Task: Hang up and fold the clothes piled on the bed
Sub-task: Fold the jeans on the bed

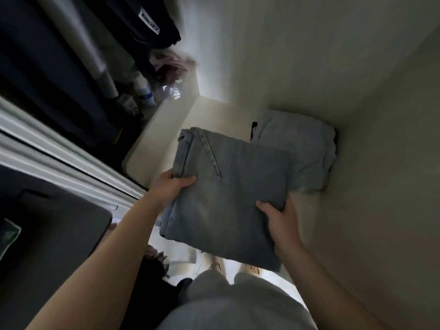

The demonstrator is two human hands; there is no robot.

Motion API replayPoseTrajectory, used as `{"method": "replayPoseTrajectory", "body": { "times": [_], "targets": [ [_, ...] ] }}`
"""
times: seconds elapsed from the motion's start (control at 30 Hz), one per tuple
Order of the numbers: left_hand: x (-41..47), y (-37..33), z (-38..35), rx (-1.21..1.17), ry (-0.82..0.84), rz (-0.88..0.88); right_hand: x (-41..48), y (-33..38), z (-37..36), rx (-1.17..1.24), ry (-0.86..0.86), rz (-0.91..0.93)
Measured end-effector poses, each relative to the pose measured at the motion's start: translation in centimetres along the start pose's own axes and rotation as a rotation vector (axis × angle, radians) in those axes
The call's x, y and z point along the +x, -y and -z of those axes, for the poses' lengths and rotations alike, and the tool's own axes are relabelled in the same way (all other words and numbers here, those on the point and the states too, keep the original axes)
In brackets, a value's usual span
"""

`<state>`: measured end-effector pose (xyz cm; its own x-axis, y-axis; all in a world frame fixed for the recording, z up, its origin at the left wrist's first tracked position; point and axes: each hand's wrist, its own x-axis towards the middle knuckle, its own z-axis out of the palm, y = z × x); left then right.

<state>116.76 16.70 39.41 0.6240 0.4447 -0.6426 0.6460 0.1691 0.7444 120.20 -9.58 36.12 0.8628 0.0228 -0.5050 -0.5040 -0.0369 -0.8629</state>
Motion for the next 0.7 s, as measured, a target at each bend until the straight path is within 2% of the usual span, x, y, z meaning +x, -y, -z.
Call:
{"method": "replayPoseTrajectory", "body": {
  "times": [0.2,0.33,0.47,0.63,0.7],
  "targets": [
    [9.9,0.4,3.6,0.097,0.028,0.026,6.1,-1.0,-6.2,-0.045,0.049,-0.094],
    [16.4,2.4,5.4,0.204,-0.133,0.007,10.3,-3.2,-10.9,-0.124,0.111,-0.151],
    [21.2,4.2,5.5,0.465,-0.305,-0.056,14.4,-5.4,-14.8,-0.343,0.100,-0.124],
    [23.9,6.6,5.2,0.513,-0.314,-0.122,16.3,-6.8,-16.0,-0.634,0.088,-0.098],
    [23.3,7.2,5.0,0.575,-0.309,-0.200,15.6,-7.1,-15.8,-0.779,0.094,-0.008]
  ]
}}
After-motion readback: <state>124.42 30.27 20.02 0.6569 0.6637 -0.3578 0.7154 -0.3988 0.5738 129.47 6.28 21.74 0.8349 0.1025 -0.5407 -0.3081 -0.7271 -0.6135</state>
